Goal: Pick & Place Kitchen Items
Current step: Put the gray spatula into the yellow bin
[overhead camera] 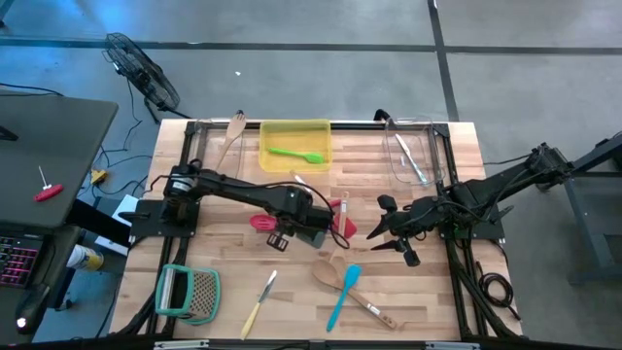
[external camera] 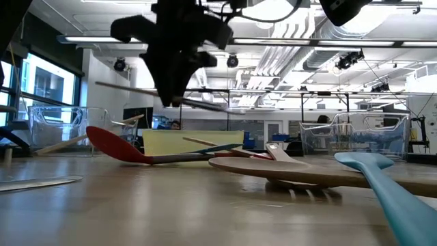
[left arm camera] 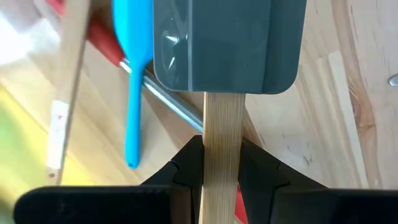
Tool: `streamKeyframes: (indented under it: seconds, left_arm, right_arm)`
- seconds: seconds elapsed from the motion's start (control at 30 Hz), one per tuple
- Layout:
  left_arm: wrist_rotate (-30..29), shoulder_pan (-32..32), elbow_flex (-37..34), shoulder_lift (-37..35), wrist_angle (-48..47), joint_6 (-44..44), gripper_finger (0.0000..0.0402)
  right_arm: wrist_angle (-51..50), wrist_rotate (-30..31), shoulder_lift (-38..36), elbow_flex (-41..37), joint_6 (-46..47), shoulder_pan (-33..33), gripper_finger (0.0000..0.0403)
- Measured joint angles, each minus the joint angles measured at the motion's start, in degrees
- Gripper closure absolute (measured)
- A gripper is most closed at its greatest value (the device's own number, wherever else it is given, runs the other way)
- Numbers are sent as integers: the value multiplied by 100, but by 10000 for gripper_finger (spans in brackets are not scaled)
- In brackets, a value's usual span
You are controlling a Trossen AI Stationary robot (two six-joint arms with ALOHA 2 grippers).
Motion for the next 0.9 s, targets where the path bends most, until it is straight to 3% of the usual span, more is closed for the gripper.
streamKeyframes:
  seconds: [0.9]
  left_arm:
    - [-702,-66,1206,-9,-1046,-237,333]
  right_arm:
    - [-50,-1,0,0,0,2,275]
